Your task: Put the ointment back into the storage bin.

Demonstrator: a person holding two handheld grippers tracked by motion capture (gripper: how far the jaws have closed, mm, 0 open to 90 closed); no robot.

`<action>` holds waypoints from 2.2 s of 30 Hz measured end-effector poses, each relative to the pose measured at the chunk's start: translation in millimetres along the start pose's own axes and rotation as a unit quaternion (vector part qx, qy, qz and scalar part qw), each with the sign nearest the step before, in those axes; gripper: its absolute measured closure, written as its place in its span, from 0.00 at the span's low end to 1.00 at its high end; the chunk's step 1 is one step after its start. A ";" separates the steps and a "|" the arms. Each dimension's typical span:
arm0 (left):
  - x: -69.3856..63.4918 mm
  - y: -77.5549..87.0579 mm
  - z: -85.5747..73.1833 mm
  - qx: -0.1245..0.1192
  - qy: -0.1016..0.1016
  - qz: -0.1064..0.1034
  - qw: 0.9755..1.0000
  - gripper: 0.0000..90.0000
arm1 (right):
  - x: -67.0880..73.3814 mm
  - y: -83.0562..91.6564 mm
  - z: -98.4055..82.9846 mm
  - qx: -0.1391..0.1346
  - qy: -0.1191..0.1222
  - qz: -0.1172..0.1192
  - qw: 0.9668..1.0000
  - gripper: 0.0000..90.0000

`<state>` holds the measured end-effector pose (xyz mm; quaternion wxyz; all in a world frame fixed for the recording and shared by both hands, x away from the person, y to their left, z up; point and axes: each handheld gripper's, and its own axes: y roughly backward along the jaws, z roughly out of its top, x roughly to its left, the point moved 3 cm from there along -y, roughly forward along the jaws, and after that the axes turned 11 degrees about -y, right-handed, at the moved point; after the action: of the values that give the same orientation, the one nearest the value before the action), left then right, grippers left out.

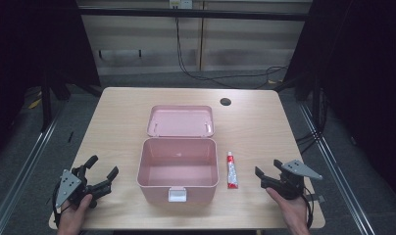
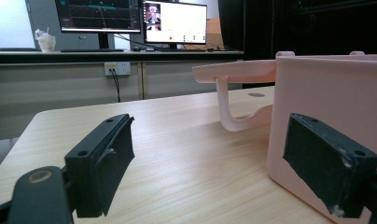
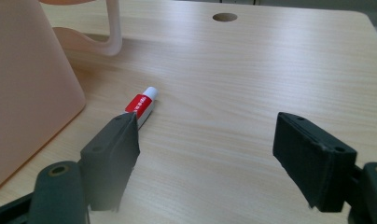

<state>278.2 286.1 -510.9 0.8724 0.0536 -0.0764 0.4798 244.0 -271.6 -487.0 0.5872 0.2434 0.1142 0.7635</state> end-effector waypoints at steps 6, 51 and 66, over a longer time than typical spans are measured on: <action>-0.1 -0.1 0.0 0.000 0.000 -0.001 1.000 0.17 | -1.7 0.0 0.3 0.021 -0.006 0.005 1.000 0.24; 0.1 0.1 0.1 -0.001 -0.001 0.001 1.000 0.17 | 35.5 -31.6 47.0 0.291 -0.017 0.051 0.955 0.45; 0.1 0.1 0.0 -0.001 0.000 0.001 1.000 0.17 | 44.2 -51.5 58.7 0.368 -0.029 0.031 0.929 0.52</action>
<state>278.1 286.3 -510.8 0.8719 0.0530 -0.0773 0.4807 308.5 -221.5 -450.0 0.4358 0.4680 0.3620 0.6783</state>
